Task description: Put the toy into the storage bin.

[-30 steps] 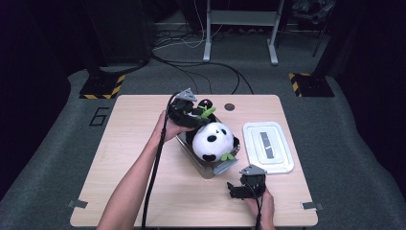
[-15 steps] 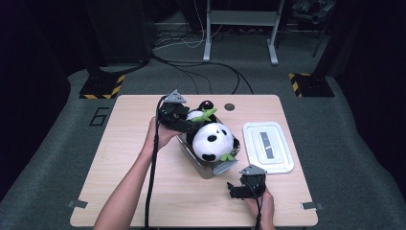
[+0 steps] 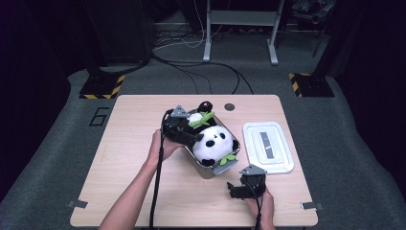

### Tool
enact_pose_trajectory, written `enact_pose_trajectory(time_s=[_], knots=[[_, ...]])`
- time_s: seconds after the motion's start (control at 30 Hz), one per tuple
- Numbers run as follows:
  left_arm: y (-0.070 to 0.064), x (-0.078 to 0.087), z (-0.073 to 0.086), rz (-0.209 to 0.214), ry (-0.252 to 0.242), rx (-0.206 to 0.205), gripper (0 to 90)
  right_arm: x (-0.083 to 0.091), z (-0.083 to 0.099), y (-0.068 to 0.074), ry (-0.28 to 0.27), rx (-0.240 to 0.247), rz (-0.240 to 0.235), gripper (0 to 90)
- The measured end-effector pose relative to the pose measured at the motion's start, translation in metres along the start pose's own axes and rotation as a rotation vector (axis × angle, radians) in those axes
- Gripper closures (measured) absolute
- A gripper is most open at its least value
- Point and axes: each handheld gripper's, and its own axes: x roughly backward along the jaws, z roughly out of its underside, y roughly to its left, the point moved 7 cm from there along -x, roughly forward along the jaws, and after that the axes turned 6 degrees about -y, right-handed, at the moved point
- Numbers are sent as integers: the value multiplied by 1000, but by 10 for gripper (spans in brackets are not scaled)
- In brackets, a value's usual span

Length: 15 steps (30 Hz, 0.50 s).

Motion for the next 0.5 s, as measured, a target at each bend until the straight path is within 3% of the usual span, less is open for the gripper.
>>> enact_pose_trajectory(time_s=[0.13,0.3,0.43,0.5], knots=[[-1,8,-8,14,-54,21,152,0,0,0,0,0,0,48],[-12,5,-31,24,-79,-15,153,0,0,0,0,0,0,48],[-16,-15,-38,23,-26,-29,154,0,0,0,0,0,0,49],[-15,-25,-38,44,-4,-1,153,0,0,0,0,0,0,49]])
